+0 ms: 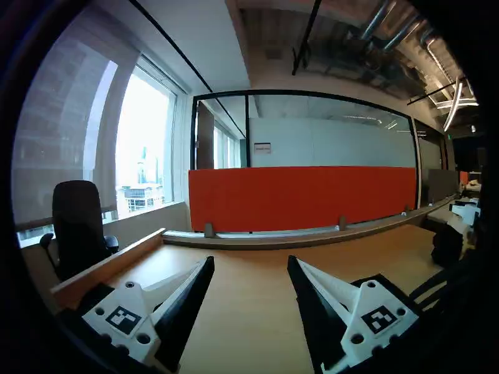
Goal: Fold towel
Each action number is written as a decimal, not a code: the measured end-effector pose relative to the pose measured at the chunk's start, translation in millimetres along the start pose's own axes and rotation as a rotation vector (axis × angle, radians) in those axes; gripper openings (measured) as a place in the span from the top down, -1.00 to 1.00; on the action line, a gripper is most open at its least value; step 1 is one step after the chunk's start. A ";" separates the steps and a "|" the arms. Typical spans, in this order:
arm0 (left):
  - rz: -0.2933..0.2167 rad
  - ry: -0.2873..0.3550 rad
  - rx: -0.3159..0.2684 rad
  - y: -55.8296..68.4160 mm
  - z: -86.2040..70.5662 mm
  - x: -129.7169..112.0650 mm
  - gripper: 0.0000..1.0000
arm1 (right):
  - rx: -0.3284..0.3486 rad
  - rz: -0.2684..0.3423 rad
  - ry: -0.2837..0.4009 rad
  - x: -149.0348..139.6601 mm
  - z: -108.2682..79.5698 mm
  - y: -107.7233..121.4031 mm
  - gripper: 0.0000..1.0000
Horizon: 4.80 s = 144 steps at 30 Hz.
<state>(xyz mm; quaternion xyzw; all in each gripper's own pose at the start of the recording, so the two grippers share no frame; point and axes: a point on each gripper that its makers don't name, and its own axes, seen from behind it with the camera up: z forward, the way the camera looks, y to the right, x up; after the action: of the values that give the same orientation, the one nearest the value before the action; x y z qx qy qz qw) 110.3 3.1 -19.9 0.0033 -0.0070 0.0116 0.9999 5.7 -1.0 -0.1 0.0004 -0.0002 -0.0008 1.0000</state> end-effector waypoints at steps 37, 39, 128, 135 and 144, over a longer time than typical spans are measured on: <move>0.078 -0.126 -0.204 27.7 -4.4 90.2 -0.73 | 0.181 -0.116 -0.113 78.5 -6.0 -52.3 -1.00; 0.093 -0.137 -0.226 30.4 -5.2 89.1 -0.72 | 0.202 -0.124 -0.126 76.5 -6.0 -55.7 -1.00; 0.349 -0.810 -0.696 126.7 -78.0 -250.1 -0.73 | 0.648 -0.334 -0.859 -255.1 -102.5 -121.3 -1.00; 0.355 -0.829 -0.709 129.2 -81.0 -254.9 -0.73 | 0.655 -0.345 -0.873 -259.5 -104.0 -119.0 -0.99; 0.341 -0.848 -0.714 130.5 -81.5 -255.7 -0.72 | 0.664 -0.350 -0.894 -264.4 -107.8 -115.3 -0.77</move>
<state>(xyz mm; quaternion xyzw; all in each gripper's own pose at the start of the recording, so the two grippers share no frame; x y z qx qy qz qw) -147.3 128.2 -104.1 -0.3310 -0.4110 0.1672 0.8328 -258.9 -115.7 -108.1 0.3132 -0.4227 -0.1660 0.8341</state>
